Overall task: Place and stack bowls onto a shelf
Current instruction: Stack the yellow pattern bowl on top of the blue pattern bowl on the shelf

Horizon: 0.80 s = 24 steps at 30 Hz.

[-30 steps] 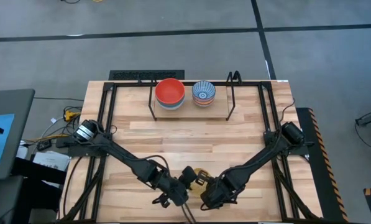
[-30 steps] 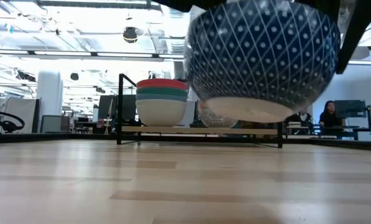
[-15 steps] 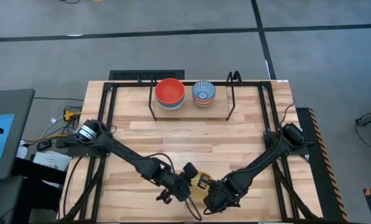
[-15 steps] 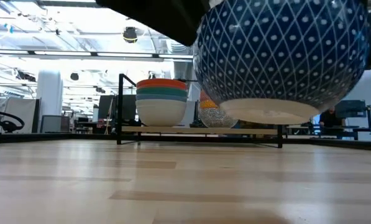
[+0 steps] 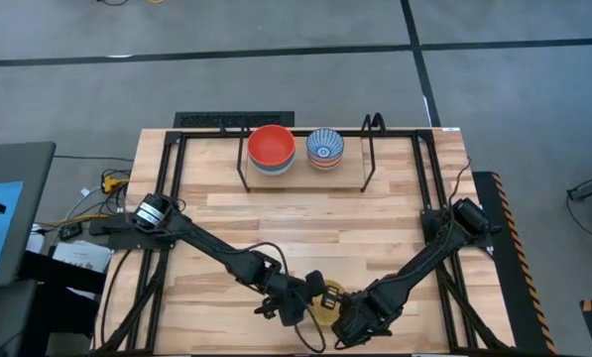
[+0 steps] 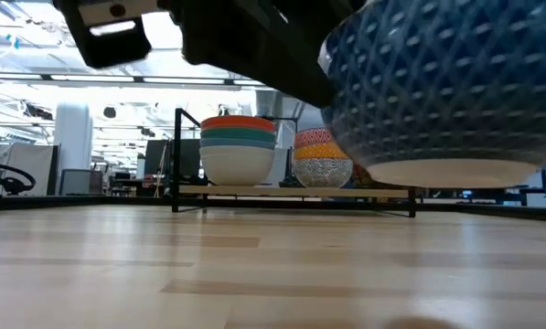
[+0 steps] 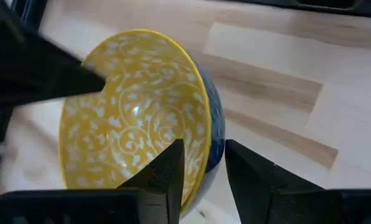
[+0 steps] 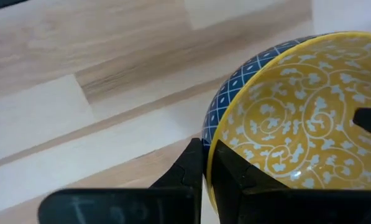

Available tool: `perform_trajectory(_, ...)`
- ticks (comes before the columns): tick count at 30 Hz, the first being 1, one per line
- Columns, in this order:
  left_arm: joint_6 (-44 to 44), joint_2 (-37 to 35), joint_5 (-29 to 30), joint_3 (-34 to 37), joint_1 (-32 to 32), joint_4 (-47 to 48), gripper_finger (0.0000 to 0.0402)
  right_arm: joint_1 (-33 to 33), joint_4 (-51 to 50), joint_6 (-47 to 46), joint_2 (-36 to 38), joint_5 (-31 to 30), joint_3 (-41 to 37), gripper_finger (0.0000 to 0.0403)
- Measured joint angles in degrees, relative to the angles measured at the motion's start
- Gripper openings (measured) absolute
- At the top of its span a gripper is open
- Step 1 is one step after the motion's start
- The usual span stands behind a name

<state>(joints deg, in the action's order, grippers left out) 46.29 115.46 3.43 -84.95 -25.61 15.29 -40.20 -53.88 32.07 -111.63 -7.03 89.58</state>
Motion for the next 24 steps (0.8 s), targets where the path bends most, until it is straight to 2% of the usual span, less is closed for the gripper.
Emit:
perform_trajectory(3, 4.55, 0.0, -3.12, 0.0, 0.5, -0.08, 0.0087, -0.47, 0.32, 2.87, -0.01, 0.02, 0.0, 0.0039)
perform_trajectory(10, 6.52, 0.0, -9.81, 0.0, 1.59, 0.22, 0.0012, 0.06, 0.26, 4.82, 0.0, 0.33, 0.02, 0.0043)
perform_trajectory(19, 7.05, 0.0, -10.63, 0.0, 2.11, 0.26, 0.0001, 0.18, 0.05, 1.82, 0.02, 0.37, 0.02, 0.0082)
perform_trajectory(24, 5.02, -0.04, -12.14, 0.0, 3.11, 0.45, 0.0, 0.88, -0.45, -1.51, 0.02, 0.98, 0.02, 0.0121)
